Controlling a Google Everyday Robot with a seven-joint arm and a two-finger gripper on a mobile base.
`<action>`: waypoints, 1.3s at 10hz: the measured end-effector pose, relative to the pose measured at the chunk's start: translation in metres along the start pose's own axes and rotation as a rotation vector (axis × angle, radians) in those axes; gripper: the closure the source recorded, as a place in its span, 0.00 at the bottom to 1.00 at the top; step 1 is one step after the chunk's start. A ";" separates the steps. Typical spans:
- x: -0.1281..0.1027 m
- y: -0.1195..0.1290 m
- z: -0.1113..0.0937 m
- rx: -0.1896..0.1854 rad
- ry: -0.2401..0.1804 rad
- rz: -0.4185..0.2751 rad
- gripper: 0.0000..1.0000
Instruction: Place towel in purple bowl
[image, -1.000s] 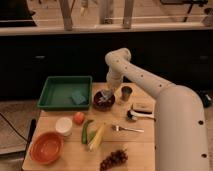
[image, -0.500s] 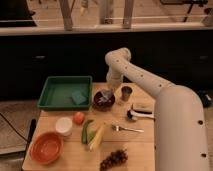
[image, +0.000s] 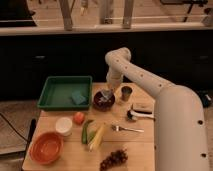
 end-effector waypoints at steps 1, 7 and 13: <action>0.000 0.000 0.000 0.000 0.000 0.000 0.71; 0.000 -0.001 0.003 -0.009 -0.007 0.004 0.20; 0.000 -0.001 0.007 -0.024 -0.013 0.003 0.20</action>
